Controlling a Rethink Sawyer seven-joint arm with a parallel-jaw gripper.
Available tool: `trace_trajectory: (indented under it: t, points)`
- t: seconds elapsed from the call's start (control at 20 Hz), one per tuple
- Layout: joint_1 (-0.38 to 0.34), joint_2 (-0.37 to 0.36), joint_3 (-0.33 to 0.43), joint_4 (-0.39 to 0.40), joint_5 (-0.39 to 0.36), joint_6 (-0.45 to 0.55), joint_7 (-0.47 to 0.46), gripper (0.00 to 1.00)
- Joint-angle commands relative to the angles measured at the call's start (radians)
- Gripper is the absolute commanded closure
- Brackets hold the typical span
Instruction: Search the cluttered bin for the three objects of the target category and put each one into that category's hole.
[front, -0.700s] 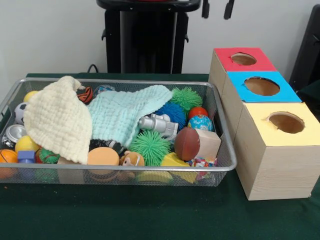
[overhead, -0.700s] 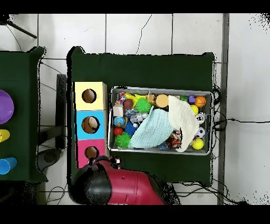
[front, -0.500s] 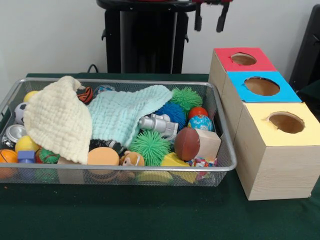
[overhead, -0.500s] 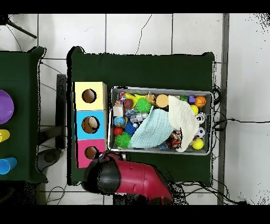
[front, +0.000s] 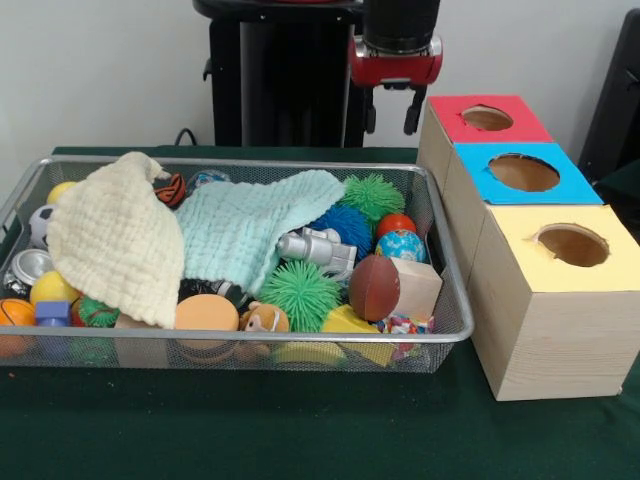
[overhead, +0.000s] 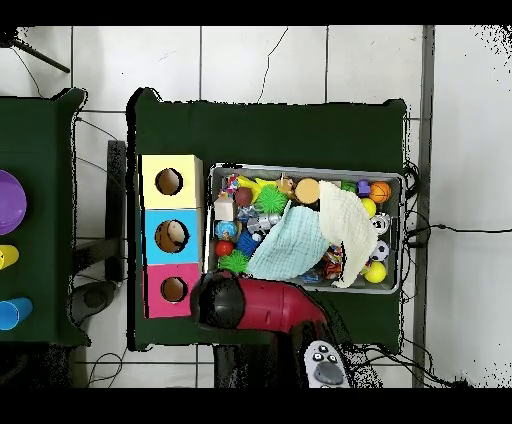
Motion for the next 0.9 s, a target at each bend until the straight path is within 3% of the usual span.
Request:
trace_trajectory:
  t: [0.05, 0.9]
  points:
    - [-0.050, 0.136, 0.082, -0.116, -0.033, -0.060, 0.067, 0.00]
    - [-0.029, 0.146, 0.071, -0.152, -0.030, -0.032, 0.076, 0.00]
